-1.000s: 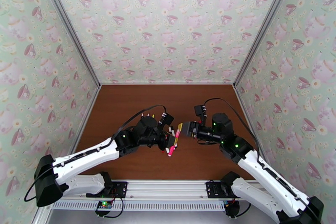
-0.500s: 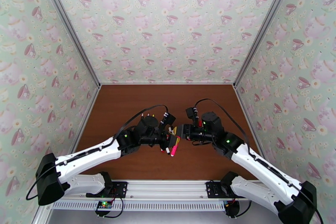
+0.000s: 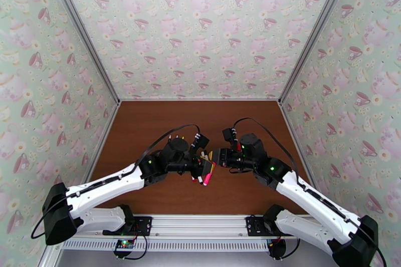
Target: Open the pen caps
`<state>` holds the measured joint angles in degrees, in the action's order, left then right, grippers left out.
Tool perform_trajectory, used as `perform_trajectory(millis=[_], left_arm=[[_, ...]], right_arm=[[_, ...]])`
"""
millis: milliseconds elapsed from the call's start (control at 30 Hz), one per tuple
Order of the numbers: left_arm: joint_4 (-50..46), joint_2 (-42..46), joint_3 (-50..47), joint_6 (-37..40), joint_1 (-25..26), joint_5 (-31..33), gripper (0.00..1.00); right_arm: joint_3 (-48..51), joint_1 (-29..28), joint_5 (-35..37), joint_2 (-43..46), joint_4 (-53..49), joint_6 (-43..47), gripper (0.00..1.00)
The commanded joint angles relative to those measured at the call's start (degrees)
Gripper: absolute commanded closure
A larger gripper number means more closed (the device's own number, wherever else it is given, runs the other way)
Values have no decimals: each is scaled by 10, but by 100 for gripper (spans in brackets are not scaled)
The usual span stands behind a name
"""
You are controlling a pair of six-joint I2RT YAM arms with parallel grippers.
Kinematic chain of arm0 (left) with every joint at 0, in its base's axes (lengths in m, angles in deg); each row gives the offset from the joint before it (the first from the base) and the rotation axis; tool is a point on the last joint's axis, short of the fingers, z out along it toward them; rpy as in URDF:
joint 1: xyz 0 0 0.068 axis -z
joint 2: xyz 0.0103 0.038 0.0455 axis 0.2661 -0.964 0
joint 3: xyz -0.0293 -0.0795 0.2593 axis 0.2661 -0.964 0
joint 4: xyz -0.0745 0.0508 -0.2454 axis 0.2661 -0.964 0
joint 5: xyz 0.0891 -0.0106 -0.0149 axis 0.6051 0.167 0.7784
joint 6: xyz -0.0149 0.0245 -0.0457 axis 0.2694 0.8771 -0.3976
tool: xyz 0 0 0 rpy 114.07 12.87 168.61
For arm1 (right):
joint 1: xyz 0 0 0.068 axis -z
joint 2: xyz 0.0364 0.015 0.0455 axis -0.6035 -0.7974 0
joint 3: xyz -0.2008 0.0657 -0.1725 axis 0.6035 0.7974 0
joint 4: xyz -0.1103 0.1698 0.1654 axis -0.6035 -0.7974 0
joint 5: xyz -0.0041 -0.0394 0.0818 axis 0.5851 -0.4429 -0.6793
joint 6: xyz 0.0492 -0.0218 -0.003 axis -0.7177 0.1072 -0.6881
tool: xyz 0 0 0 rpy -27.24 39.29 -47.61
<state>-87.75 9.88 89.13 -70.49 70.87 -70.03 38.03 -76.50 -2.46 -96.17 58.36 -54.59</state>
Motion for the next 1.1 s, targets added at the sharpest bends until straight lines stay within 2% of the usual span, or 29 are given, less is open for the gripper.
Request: perform_trajectory(millis=[0,133,267,333,500,600,700,833,967,1067], left_arm=[[37,32,-35,-19,-2,-36,65],[49,35,-44,-28,-2,-47,62],[81,20,-40,-41,-2,-65,50],[84,7,-33,-42,-1,-70,50],[77,-16,-20,-41,-1,-62,64],[54,-16,-14,-34,-1,-38,81],[35,-4,-15,-25,-1,-12,92],[8,20,-24,-14,4,22,98],[-49,29,-15,10,24,69,97],[-63,28,-14,15,33,53,98]], right_arm=[[-22,-3,14,13,8,-15,88],[-26,-3,-1,10,29,-26,88],[-26,-3,-19,5,54,-35,88],[-23,-3,-24,3,66,-39,88],[-20,-3,-28,3,66,-42,89],[-19,-3,-15,5,52,-42,90],[-21,-3,21,9,26,-46,91],[-30,-4,58,17,-2,-42,92],[-51,-1,106,23,-50,-31,93],[-51,5,119,27,-52,-28,93]])
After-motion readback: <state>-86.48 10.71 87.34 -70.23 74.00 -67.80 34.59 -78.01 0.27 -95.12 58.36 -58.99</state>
